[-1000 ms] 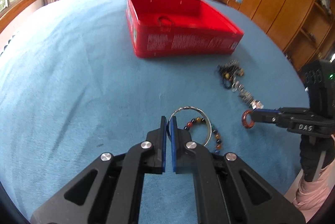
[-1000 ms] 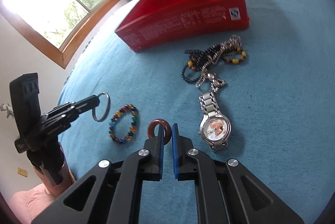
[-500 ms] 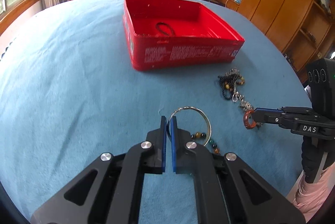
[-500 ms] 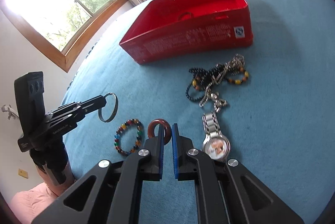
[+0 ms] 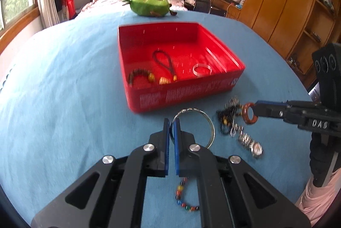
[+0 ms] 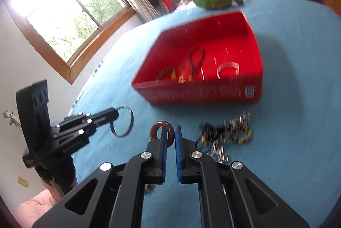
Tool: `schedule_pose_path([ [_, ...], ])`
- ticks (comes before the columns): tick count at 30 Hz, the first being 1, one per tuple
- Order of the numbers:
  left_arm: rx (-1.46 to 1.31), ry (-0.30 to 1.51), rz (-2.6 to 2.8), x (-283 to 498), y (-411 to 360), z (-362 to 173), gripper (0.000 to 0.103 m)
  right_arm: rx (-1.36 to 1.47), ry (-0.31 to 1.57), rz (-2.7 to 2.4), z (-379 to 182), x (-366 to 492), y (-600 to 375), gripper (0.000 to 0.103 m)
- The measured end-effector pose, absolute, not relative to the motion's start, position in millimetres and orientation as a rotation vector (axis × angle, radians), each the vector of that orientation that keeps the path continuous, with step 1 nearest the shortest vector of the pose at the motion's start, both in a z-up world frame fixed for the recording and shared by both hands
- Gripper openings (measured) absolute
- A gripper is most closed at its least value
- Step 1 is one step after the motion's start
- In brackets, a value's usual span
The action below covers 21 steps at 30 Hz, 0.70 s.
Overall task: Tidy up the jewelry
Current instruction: 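Lift both held rings off the table and carry them over the red tin, then open both tools to drop the rings into the tin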
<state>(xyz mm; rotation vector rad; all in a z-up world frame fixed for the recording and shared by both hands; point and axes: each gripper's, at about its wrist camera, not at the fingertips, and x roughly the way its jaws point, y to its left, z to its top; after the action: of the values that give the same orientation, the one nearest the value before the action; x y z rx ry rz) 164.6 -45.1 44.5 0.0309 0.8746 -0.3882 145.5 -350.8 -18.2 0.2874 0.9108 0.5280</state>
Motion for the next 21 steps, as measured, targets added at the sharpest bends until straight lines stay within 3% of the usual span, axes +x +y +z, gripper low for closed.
schedule_pose_path([
  [9,0.036,0.82,-0.368,215,-59,76,0.002,0.32,0.839,0.505,20,207,-358,0.007],
  [21,-0.018,0.941,-0.323,304,-70,34,0.002,0.358,0.935,0.455,-31,279,-351,0.007],
])
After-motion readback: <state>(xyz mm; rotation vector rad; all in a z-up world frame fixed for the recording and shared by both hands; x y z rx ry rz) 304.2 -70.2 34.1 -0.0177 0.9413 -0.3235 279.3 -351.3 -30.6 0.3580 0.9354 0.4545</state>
